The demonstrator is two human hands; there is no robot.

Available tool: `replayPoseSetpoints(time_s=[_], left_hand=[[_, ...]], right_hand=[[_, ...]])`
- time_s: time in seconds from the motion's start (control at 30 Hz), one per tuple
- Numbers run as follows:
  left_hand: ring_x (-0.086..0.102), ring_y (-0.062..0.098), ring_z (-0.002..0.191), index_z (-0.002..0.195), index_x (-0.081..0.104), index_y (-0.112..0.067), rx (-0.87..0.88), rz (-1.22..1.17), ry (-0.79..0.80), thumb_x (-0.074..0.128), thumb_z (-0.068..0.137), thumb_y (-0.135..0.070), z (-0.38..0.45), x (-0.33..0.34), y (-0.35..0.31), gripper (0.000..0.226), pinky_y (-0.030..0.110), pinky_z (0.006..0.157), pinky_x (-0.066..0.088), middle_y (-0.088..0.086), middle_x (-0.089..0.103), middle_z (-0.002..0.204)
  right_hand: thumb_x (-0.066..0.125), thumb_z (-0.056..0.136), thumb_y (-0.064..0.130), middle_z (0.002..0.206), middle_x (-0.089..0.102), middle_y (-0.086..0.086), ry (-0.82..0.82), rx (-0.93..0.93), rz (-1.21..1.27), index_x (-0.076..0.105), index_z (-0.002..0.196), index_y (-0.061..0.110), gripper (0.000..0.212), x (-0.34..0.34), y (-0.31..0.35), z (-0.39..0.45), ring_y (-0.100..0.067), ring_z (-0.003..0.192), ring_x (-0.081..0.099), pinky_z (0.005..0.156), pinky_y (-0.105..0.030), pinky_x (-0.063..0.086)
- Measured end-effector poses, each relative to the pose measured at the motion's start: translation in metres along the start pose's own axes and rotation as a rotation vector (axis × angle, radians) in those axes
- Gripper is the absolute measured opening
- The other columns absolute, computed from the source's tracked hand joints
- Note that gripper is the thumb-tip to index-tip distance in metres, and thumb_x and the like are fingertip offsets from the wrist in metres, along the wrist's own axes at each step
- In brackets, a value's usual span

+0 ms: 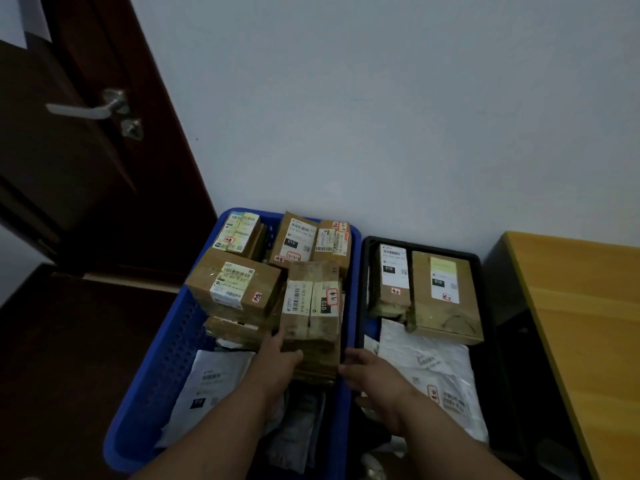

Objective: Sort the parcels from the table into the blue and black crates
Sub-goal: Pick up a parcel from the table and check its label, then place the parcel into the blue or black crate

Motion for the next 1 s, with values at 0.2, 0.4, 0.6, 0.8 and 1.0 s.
replayPoseSetpoints(time_s=[0.2,0.4,0.6,0.8,1.0], left_hand=[[0.046,0.018,0.125,0.138,0.048,-0.019,0.145,0.283,-0.03,0.057,0.086,-0.018,-0.034,0.021,-0.027,0.053,0.044,0.108,0.042,-0.002,0.043,0.142],[0.052,0.01,0.106,0.122,0.055,-0.02,0.235,0.526,-0.001,0.055,0.095,-0.017,-0.052,0.081,-0.047,0.027,0.022,0.092,0.045,-0.003,0.05,0.128],[0.045,0.013,0.128,0.145,0.042,-0.016,0.339,0.718,0.098,0.055,0.097,-0.028,-0.084,0.196,-0.049,0.051,0.024,0.1,0.04,-0.003,0.042,0.146],[0.043,0.02,0.133,0.145,0.043,-0.017,0.424,0.894,0.246,0.053,0.097,-0.037,-0.129,0.349,-0.031,0.052,0.031,0.109,0.038,0.003,0.042,0.149],[0.036,0.019,0.138,0.147,0.038,-0.02,0.509,1.159,0.429,0.049,0.1,-0.042,-0.171,0.488,-0.01,0.053,0.034,0.113,0.032,-0.001,0.036,0.152]], right_hand=[[0.063,0.094,0.026,0.121,0.06,-0.002,-0.072,0.034,0.0,0.052,0.135,0.022,0.043,-0.017,-0.011,-0.023,-0.016,0.103,0.057,0.072,-0.027,0.046],[0.063,0.092,0.036,0.127,0.057,0.001,-0.204,-0.099,-0.157,0.048,0.141,0.021,0.053,-0.064,-0.018,-0.054,-0.014,0.108,0.056,0.078,-0.022,0.048],[0.056,0.096,0.041,0.147,0.046,-0.003,-0.348,-0.17,-0.345,0.043,0.145,0.018,0.056,-0.155,-0.051,-0.109,-0.018,0.127,0.051,0.094,-0.024,0.041],[0.047,0.095,0.055,0.143,0.048,-0.004,-0.606,-0.144,-0.705,0.048,0.141,0.02,0.058,-0.289,-0.119,-0.184,-0.027,0.13,0.046,0.105,-0.039,0.042],[0.038,0.097,0.062,0.147,0.039,-0.002,-0.677,0.011,-0.811,0.043,0.144,0.023,0.061,-0.402,-0.203,-0.247,-0.028,0.134,0.036,0.11,-0.046,0.034]])
Point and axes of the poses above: each hand's wrist, its own z-axis towards the middle knuckle, its own x-axis out of the palm, y = z × x, the point moved 3 cm from there along z, towards the middle knuckle
